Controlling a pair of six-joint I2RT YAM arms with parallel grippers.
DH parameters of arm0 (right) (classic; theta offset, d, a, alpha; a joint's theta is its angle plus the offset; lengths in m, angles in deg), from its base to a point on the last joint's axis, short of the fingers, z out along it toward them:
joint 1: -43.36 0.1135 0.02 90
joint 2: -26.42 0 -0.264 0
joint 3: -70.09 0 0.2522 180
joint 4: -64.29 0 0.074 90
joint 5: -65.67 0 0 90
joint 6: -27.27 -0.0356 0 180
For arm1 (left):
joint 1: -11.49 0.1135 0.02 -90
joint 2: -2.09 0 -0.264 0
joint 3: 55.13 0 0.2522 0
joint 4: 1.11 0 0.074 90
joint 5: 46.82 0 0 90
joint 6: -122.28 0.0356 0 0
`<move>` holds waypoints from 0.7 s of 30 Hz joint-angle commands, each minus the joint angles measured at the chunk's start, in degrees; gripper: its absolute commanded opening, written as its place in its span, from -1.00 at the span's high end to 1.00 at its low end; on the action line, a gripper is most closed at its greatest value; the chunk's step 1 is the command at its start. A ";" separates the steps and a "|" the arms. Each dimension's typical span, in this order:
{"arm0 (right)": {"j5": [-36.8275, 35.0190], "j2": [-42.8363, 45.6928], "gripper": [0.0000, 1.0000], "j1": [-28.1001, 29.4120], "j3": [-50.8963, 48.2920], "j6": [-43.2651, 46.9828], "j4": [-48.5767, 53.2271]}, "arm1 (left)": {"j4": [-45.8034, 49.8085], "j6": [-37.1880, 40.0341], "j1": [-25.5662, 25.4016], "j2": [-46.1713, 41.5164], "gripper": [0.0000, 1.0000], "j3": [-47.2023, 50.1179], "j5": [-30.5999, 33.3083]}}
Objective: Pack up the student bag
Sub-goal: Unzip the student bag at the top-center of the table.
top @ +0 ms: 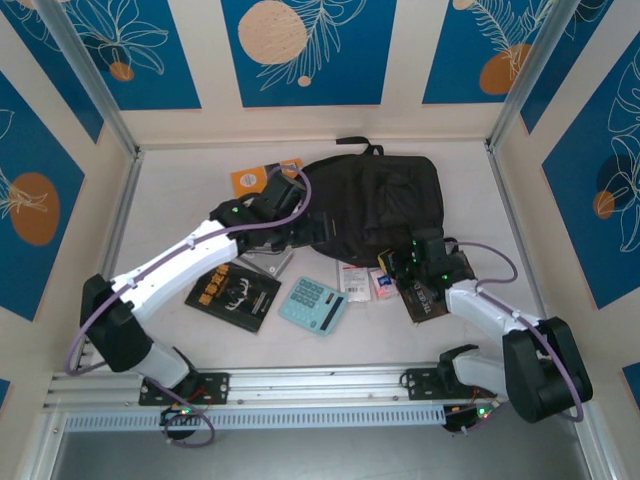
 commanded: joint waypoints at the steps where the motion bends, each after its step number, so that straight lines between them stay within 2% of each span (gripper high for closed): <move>1: -1.86 0.99 1.00 0.61 -3.58 2.03 -11.32 | 0.37 -0.90 -1.52 4.07 -0.67 -3.53 -1.68; 9: -2.93 1.26 1.00 2.13 -5.25 4.60 -13.77 | 3.51 -1.45 -3.68 16.13 -0.34 -14.61 -4.58; 12: -2.72 1.26 1.00 2.29 -6.13 4.84 -15.25 | 3.17 -2.72 -4.04 19.10 -0.22 -15.71 -5.02; 17: -2.97 2.22 1.00 2.56 -7.12 5.80 -16.20 | 3.19 -4.27 -4.58 23.02 -0.17 -15.72 -2.58; 21: -2.89 2.76 1.00 2.62 -7.61 6.56 -17.09 | 2.73 -5.78 -4.67 25.54 -0.14 -14.95 -2.96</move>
